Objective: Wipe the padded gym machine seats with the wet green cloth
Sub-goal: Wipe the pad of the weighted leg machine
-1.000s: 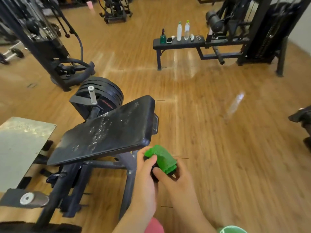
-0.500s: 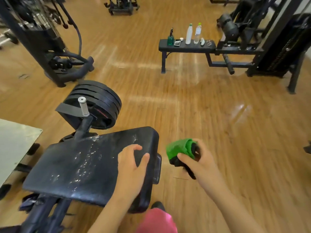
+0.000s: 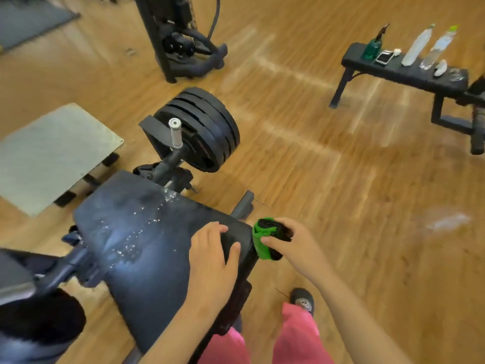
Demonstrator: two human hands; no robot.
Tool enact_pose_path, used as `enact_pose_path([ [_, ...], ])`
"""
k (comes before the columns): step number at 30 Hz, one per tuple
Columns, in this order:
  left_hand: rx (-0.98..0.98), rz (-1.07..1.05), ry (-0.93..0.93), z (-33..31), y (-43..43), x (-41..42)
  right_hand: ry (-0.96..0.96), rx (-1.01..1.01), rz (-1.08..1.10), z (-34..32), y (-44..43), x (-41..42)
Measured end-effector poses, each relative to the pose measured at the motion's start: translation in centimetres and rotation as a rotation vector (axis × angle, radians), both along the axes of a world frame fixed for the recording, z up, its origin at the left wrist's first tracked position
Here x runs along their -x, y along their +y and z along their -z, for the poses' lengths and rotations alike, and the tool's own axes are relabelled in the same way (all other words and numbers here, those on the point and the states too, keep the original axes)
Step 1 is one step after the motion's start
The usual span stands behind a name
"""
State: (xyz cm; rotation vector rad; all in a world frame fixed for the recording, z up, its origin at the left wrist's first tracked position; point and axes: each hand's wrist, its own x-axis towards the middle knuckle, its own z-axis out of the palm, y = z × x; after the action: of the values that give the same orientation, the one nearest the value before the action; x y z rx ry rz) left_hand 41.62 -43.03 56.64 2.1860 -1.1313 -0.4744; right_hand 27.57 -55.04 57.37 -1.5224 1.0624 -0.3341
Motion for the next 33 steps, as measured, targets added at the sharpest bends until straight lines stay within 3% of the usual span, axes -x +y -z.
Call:
enact_pose_path([
  [4, -0.051, -0.214, -0.181, 0.8, -1.1, 1.5, -0.041, 0.096, -0.227, 1.7, -1.1, -0.1],
  [9, -0.063, -0.397, -0.299, 0.2, -1.1, 2.0, -0.109, 0.274, -0.320, 2.9, 0.3, 0.5],
  [15, -0.103, -0.475, -0.370, 0.0, -1.2, 2.9, -0.184, 0.237, -0.392, 3.9, -1.4, 0.6],
  [18, -0.123, -0.415, -0.382, -0.4, -1.4, 3.2, -0.191, 0.271, -0.444, 3.9, -2.2, 0.2],
  [23, -0.200, -0.048, -0.397, -0.3, -1.2, 3.3, -0.176, 0.324, -0.523, 4.1, -3.2, 0.1],
  [33, -0.224, -0.032, -0.388, -0.5, -1.3, 3.2, -0.117, 0.176, -0.583, 4.4, -6.5, -1.4],
])
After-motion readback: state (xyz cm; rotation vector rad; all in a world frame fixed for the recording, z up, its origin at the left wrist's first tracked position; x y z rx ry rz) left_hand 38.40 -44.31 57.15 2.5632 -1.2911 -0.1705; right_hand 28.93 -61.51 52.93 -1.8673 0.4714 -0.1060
